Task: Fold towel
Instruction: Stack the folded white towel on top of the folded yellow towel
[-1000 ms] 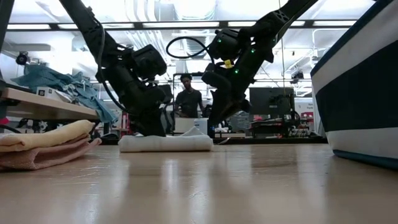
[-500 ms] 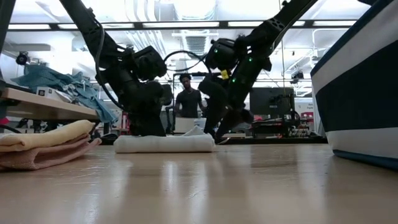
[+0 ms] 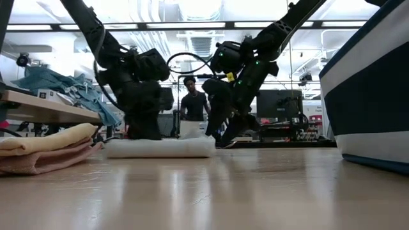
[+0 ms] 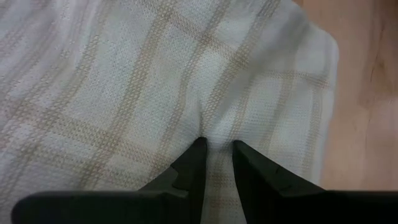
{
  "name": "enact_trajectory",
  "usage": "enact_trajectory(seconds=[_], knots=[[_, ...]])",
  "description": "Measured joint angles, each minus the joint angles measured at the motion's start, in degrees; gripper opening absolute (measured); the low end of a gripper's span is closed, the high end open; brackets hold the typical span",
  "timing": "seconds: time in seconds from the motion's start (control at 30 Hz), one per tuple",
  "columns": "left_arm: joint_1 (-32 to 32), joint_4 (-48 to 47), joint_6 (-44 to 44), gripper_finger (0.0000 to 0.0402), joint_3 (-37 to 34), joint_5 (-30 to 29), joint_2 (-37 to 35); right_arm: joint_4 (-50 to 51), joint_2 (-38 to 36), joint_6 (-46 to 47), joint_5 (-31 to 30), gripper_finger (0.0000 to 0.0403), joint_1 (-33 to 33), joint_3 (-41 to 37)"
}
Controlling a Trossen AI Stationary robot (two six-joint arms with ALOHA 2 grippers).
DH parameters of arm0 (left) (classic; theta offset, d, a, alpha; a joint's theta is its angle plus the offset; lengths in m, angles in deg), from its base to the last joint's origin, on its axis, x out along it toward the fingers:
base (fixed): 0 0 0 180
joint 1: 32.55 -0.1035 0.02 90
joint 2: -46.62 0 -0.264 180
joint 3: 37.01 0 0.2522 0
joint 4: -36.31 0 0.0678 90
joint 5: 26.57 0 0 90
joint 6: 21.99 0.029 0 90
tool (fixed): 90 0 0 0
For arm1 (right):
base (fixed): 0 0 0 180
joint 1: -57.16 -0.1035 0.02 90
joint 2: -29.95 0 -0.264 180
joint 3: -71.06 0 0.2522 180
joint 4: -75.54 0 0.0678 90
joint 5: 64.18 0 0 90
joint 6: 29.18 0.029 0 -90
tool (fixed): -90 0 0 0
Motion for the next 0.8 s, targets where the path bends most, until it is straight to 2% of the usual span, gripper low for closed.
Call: enact_trajectory(seconds=[0.13,0.33,0.47,0.57,0.67,0.8], knots=[[0.0,-5.9,-0.1,0.0075,0.1,5.5,-0.6,2.0,-1.1,-0.1,0.1,0.0267,0.0,0.0],[0.2,-8.7,-0.3,0.0075,0.1,6.8,-3.4,0.4,-1.9,1.6,1.6,0.0288,-0.4,-3.1],[1.3,-7.6,-0.5,0.0075,0.9,6.0,-6.2,-11.7,-2.8,6.3,7.3,0.0299,-0.5,-8.7],[2.1,-5.1,-0.1,0.0075,1.0,2.7,-6.8,-25.7,-2.8,13.0,11.8,0.0304,-0.5,-13.3],[2.6,-2.0,0.1,0.0075,1.0,1.7,-5.3,-34.3,-2.7,19.1,11.2,0.0304,-0.6,-17.3],[2.7,-0.3,1.7,0.0075,1.1,1.4,-1.3,-36.2,-2.5,22.4,9.1,0.0304,-0.5,-19.8]])
